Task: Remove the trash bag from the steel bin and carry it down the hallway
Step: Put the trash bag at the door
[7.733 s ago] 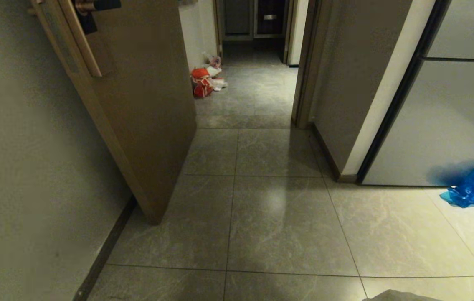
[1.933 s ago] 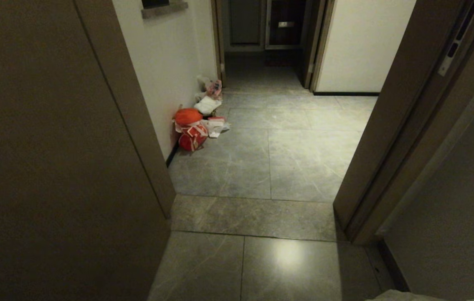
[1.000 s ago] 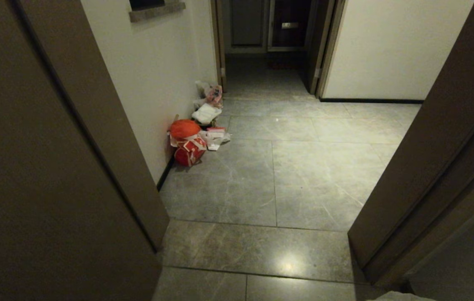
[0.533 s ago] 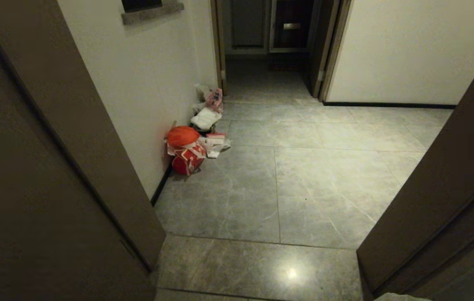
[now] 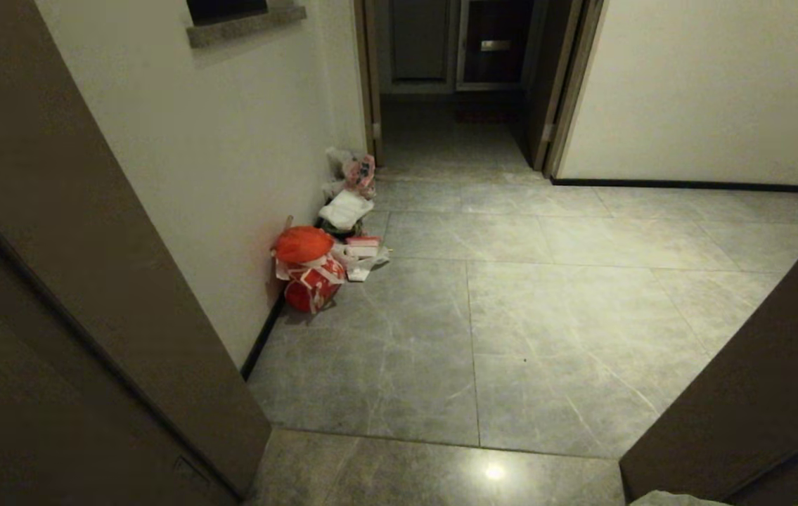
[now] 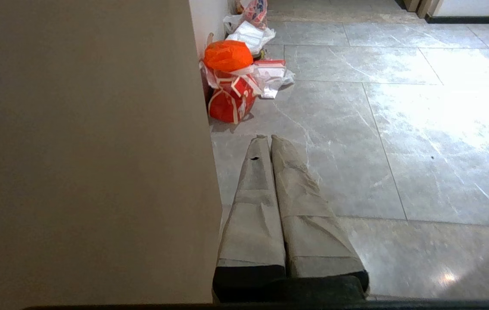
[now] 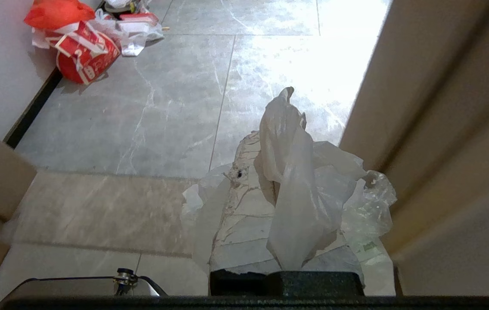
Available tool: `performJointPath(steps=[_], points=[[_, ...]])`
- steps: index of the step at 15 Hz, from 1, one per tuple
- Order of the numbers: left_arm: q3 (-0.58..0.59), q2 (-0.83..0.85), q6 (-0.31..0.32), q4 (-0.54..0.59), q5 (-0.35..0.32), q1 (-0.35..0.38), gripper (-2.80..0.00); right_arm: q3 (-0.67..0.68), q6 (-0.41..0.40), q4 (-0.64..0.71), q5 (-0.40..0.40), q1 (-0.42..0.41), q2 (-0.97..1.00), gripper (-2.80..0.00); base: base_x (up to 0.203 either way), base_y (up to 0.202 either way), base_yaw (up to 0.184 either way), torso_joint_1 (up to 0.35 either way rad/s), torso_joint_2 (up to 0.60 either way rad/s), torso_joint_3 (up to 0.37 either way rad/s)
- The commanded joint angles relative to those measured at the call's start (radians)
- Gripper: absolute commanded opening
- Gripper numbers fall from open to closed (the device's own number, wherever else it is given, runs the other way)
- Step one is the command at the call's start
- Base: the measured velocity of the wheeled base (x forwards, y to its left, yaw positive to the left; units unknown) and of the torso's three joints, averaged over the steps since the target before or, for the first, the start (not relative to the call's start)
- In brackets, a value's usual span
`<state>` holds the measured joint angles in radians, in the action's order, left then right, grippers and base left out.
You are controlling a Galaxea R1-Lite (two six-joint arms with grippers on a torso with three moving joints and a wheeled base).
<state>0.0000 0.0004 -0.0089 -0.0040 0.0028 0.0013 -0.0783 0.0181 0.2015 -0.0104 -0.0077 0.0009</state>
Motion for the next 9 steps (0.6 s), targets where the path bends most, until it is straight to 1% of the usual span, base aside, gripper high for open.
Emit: performJointPath(steps=[1,6,9], points=[[0.0,0.001,0.0,-0.001,0.0,0.0,-2.8,0.0,0.0,0.001,0.0,0.0,0.001,-2.8,0.193,0.0,0.007,0.002,0.0,0.006],[0.0,0.001,0.0,0.001,0.0,0.0,-2.8,0.0,-0.001,0.001,-0.002,0.0,0.001,-2.8,0.189,-0.001,0.003,0.003,0.0,0.004],[0.0,0.001,0.0,-0.001,0.0,0.0,-2.8,0.0,-0.001,0.001,-0.002,0.0,0.001,-2.8,0.018,-0.007,0.013,0.002,0.0,0.005]])
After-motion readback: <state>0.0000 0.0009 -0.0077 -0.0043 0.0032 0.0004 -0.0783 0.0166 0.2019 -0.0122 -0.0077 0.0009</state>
